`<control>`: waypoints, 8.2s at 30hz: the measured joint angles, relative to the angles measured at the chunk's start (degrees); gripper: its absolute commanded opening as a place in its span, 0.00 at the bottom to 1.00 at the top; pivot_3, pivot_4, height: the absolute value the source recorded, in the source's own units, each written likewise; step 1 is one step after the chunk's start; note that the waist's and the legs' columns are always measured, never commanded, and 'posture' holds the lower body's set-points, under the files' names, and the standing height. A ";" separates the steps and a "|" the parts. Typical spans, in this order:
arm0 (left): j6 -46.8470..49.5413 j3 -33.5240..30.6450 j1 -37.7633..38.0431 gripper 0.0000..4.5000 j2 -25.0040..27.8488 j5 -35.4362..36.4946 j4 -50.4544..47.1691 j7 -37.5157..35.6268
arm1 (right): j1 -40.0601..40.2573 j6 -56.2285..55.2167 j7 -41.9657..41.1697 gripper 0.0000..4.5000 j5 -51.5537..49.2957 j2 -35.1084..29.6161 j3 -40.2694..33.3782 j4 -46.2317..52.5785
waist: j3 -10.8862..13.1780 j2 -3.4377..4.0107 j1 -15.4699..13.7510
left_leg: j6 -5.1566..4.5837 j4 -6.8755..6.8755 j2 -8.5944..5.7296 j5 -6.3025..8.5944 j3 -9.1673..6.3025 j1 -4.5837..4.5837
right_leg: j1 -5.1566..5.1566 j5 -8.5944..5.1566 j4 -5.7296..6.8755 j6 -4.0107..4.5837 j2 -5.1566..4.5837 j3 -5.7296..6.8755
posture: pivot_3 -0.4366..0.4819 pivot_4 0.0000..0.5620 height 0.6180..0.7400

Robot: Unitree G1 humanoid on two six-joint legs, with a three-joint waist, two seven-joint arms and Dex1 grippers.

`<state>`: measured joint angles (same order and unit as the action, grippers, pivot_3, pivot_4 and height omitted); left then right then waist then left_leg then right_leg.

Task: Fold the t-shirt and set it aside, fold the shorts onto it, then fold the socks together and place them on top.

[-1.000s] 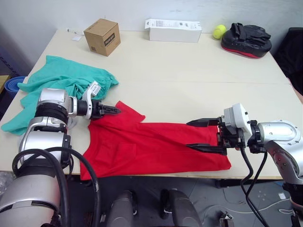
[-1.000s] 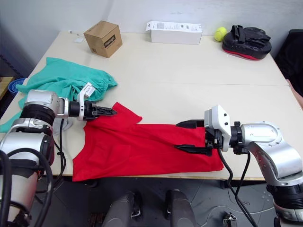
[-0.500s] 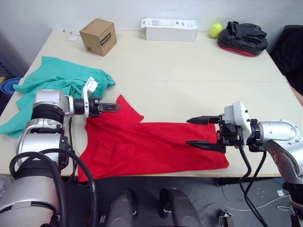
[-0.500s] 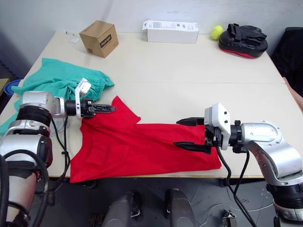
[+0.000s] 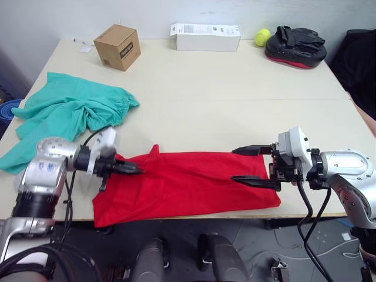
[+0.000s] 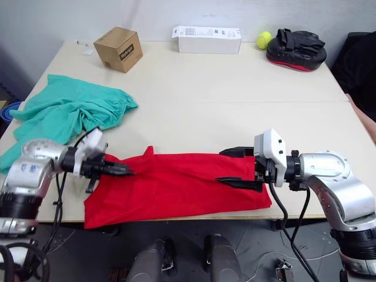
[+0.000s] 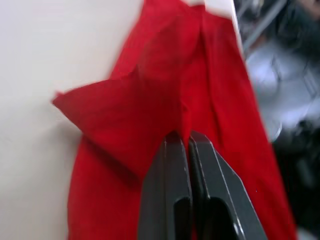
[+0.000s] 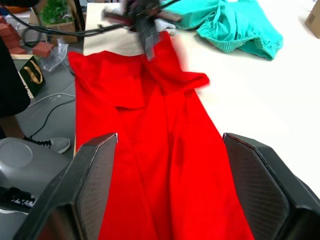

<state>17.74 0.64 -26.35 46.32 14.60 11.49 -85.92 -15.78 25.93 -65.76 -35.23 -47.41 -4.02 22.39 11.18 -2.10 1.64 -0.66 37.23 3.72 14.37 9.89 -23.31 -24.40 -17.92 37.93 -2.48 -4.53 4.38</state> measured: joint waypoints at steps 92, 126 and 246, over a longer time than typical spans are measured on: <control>8.71 4.56 0.02 0.01 0.52 0.47 -1.55 16.96 | -15.55 -5.97 9.86 0.00 31.37 15.08 23.98 -24.67 | -0.73 0.68 0.15 | -0.04 0.01 0.01 0.37 0.03 0.12 | 0.17 -0.25 -0.12 0.11 0.01 0.09 | 0.48 0.27 1.00; 6.05 9.35 -5.29 0.01 2.98 -2.40 7.41 5.69 | -13.45 -7.22 11.60 0.00 33.07 14.84 21.82 -24.15 | -0.74 0.53 0.02 | -0.35 -0.07 0.02 0.28 -0.08 0.09 | 0.14 -0.13 -0.15 0.22 -0.03 0.17 | 0.48 0.27 1.00; 0.23 6.76 -2.75 0.01 -0.17 -3.42 6.36 19.57 | -5.09 -3.36 16.63 0.00 33.87 1.29 8.85 -23.34 | -0.52 0.22 1.44 | 0.60 -1.38 0.09 0.15 -0.23 1.10 | 0.72 -0.44 -0.54 0.67 0.11 0.38 | 0.48 0.27 1.00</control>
<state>17.97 7.40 -29.09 46.15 11.17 17.85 -66.35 -20.87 22.57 -49.13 -1.36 -46.12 4.84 -0.95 10.67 -1.88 3.08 -0.06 35.85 3.80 14.52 9.66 -22.21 -23.68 -18.37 37.39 -1.80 -4.42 4.76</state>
